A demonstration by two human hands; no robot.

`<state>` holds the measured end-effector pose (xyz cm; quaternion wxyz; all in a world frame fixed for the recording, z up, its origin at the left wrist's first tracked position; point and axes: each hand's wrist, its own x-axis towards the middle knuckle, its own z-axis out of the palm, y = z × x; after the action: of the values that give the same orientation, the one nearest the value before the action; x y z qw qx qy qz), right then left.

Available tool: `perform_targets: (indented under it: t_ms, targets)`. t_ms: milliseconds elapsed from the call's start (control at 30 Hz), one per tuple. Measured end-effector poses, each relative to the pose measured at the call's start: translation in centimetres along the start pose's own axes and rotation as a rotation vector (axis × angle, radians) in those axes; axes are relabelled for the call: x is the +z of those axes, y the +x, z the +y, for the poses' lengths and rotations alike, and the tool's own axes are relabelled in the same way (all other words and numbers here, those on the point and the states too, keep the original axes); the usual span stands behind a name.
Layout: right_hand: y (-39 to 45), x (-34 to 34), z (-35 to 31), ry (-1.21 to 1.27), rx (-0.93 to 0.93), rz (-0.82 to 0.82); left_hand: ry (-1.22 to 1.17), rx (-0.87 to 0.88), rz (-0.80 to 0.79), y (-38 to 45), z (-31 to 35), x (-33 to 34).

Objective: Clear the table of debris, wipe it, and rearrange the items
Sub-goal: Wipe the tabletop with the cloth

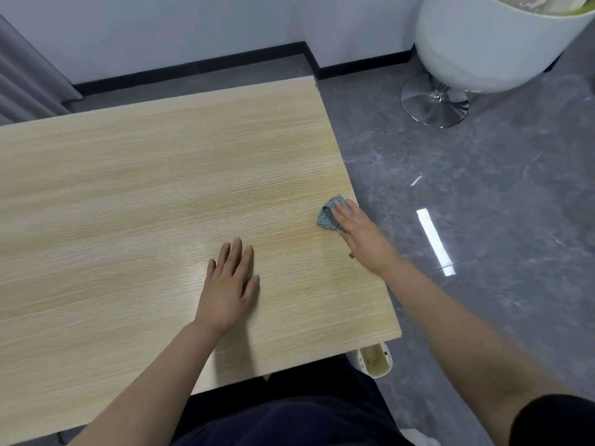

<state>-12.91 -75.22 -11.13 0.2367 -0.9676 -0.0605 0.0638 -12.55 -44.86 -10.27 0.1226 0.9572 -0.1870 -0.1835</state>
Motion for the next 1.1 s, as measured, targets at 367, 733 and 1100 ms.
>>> perform_targets:
  t_ms: [367, 733, 1100]
  targets:
    - [-8.2, 2.3, -1.1, -0.191, -0.238, -0.184, 0.057, 0.031, -0.069, -5.4, -0.2, 1.1]
    - [-11.5, 4.7, -5.6, 0.019, 0.010, 0.082, 0.011, 0.027, -0.017, -9.4, -0.3, 3.2]
    - [-11.2, 2.4, -2.0, -0.021, 0.193, 0.012, -0.024, 0.010, 0.015, -11.3, -0.1, 4.2]
